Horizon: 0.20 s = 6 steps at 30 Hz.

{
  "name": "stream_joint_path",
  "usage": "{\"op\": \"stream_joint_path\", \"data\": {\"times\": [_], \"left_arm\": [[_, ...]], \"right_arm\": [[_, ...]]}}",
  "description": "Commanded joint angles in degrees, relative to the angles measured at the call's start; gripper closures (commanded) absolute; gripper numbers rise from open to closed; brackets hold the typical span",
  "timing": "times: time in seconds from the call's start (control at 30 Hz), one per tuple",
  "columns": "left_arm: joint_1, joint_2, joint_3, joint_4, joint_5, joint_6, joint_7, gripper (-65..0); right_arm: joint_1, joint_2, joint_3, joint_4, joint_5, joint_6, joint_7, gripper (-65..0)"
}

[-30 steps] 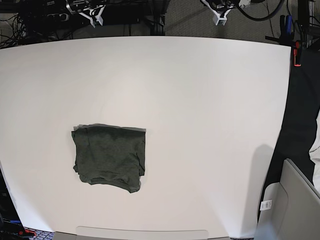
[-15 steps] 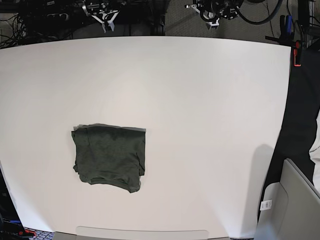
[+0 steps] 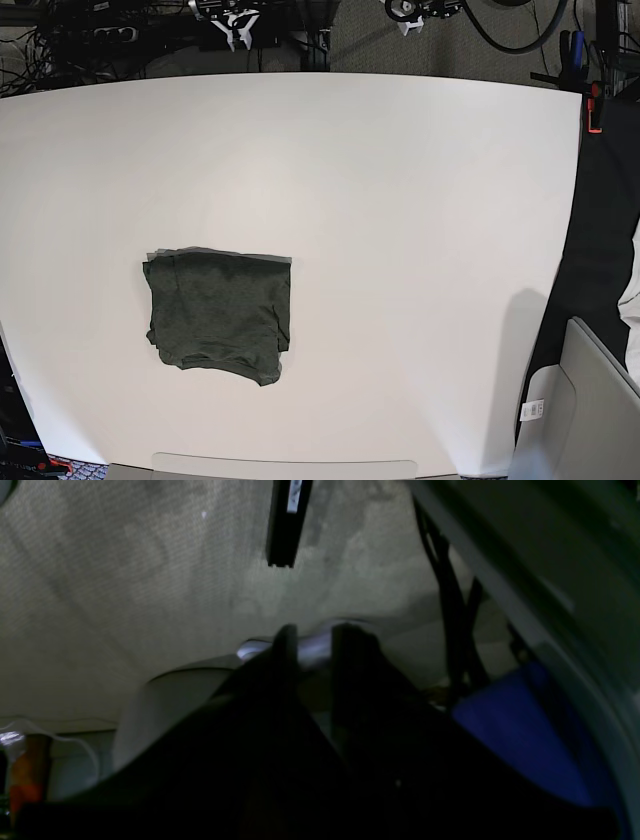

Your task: Fold the T-shirt properly

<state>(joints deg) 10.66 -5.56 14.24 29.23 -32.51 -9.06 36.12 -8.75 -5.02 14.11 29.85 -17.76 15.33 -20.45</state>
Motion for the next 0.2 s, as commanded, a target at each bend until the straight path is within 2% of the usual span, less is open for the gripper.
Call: {"op": "stream_joint_path", "data": {"times": [0.0, 0.17], "left_arm": [[0.6, 0.2, 0.0, 0.3, -0.2, -0.6, 0.4, -11.9], [0.9, 1.8, 0.0, 0.3, -0.3, -0.6, 0.5, -11.9]], "right_arm": [[-0.1, -0.3, -0.2, -0.4, 0.1, 0.3, 2.4, 0.0], [0.6, -1.4, -0.1, -4.4, 0.1, 0.3, 7.6, 0.0]]}}
